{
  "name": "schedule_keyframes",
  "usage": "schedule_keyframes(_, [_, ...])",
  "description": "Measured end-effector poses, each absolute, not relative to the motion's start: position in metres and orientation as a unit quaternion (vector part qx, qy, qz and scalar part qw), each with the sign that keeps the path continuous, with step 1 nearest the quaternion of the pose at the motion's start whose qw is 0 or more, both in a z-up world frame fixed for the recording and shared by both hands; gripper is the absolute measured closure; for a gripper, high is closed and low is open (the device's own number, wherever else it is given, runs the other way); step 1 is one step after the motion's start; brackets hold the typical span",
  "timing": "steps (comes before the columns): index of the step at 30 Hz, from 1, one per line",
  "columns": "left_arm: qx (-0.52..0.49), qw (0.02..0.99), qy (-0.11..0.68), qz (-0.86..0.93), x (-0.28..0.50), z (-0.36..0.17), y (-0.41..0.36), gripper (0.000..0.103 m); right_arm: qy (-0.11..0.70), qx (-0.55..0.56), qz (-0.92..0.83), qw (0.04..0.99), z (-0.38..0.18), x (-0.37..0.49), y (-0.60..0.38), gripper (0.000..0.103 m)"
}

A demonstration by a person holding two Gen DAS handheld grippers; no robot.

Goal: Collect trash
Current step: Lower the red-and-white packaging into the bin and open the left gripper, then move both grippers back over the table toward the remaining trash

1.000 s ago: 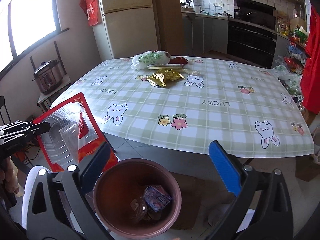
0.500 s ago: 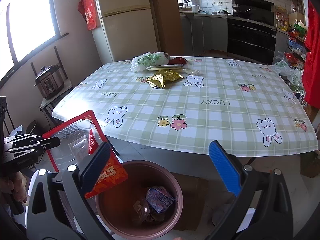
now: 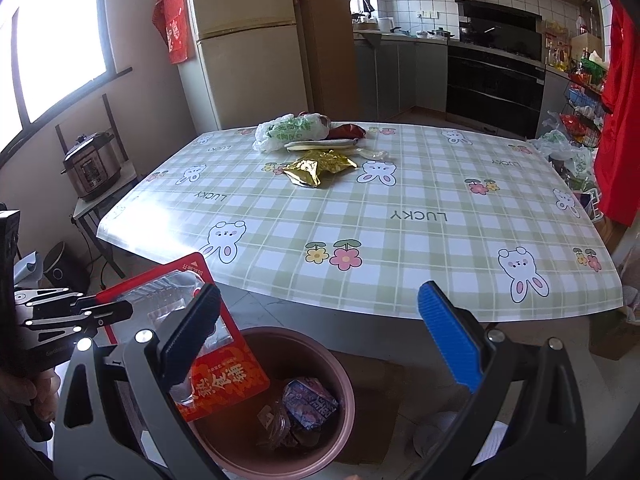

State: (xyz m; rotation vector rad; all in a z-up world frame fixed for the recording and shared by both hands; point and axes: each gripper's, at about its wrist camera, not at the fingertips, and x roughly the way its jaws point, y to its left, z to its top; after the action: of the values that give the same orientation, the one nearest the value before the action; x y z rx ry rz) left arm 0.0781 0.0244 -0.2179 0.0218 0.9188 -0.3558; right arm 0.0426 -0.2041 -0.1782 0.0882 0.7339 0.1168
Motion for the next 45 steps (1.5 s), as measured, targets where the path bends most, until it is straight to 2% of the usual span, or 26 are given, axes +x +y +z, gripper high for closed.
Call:
schedule_keyframes(9, [0.017,0.873,0.451,-0.183,0.08,-0.229,0.015,0.084,0.364,0.046,0.053,0.929,-0.184,0.044,-0.207,0.006])
schedule_keyframes(10, [0.015,0.874,0.45,-0.185,0.08,-0.23,0.015,0.08,0.364,0.046,0.053,0.929,-0.184,0.044,-0.207,0.006])
schedule_keyframes(11, [0.012,0.874,0.449,-0.186,0.081,-0.231,0.015,0.065,0.364,0.046,0.052,0.929,-0.184,0.044,-0.207,0.006])
schedule_keyframes(12, [0.007,0.874,0.449,-0.185,0.081,-0.232,0.017,0.055,0.364,0.047,0.052,0.929,-0.185,0.043,-0.207,0.006])
schedule_keyframes(19, [-0.001,0.874,0.451,-0.181,0.082,-0.234,0.021,0.038,0.372,0.043,0.049,0.926,-0.188,0.043,-0.206,0.006])
schedule_keyframes(24, [-0.005,0.882,0.439,-0.174,0.084,-0.224,0.027,0.009,0.371,0.037,0.052,0.927,-0.186,0.044,-0.205,0.006])
schedule_keyframes(26, [-0.004,0.891,0.421,-0.172,0.086,-0.214,0.031,0.006,0.368,0.032,0.051,0.928,-0.183,0.046,-0.205,0.006])
schedule_keyframes(33, [0.021,0.921,0.356,-0.155,0.1,-0.175,0.04,0.006,0.356,0.015,0.051,0.933,-0.168,0.062,-0.205,0.006])
schedule_keyframes(45, [-0.018,0.932,0.336,-0.137,0.145,-0.157,0.063,0.006,0.348,0.008,0.061,0.936,-0.149,0.121,-0.206,0.006])
